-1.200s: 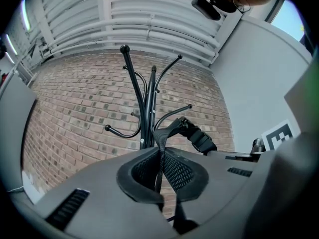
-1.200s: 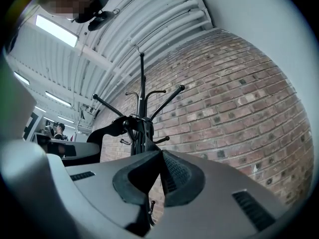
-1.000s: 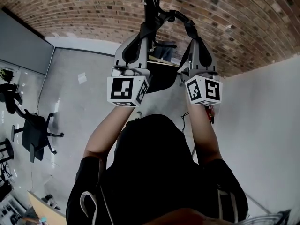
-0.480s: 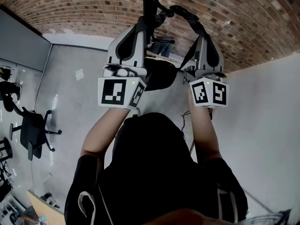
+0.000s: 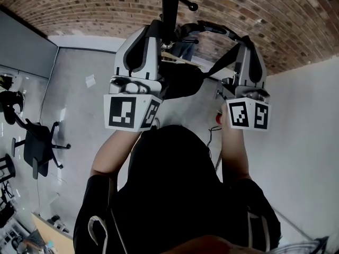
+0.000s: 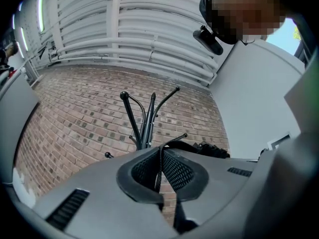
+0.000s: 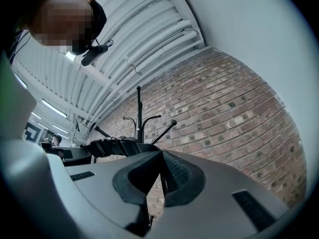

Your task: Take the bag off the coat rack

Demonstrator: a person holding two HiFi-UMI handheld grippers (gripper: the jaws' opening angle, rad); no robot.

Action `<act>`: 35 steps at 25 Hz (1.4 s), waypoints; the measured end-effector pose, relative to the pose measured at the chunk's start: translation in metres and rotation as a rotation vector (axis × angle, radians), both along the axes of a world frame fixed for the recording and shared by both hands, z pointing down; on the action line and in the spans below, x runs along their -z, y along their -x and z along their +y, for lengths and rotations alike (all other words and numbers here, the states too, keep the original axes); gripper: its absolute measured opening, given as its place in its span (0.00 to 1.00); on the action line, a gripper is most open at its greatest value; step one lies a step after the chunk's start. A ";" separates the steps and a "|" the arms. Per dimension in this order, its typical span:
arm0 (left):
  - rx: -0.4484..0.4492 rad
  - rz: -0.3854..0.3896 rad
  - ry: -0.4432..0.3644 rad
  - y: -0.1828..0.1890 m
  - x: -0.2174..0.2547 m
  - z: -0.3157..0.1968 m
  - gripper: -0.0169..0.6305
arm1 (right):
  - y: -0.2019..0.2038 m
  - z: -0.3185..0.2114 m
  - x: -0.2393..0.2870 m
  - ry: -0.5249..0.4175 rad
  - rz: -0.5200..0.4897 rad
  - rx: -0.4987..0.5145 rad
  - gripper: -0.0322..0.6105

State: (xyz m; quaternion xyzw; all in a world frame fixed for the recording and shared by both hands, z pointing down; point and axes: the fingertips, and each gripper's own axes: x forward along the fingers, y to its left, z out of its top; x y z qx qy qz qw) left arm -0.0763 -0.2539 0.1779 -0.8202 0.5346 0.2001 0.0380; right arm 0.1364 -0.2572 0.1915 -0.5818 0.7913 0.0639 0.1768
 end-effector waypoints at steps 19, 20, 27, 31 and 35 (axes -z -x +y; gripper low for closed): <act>0.040 -0.015 0.079 0.016 -0.035 0.029 0.06 | -0.005 0.036 -0.031 0.077 0.131 -0.040 0.09; 0.044 -0.019 0.077 0.017 -0.036 0.032 0.06 | -0.004 0.039 -0.032 0.079 0.137 -0.036 0.09; 0.086 -0.053 0.108 0.025 -0.059 0.046 0.06 | 0.003 0.055 -0.054 0.130 0.167 -0.019 0.09; 0.099 -0.061 0.127 0.027 -0.073 0.055 0.06 | 0.006 0.063 -0.065 0.139 0.170 -0.011 0.09; 0.115 -0.045 0.148 0.031 -0.084 0.062 0.06 | 0.010 0.071 -0.074 0.147 0.194 -0.001 0.09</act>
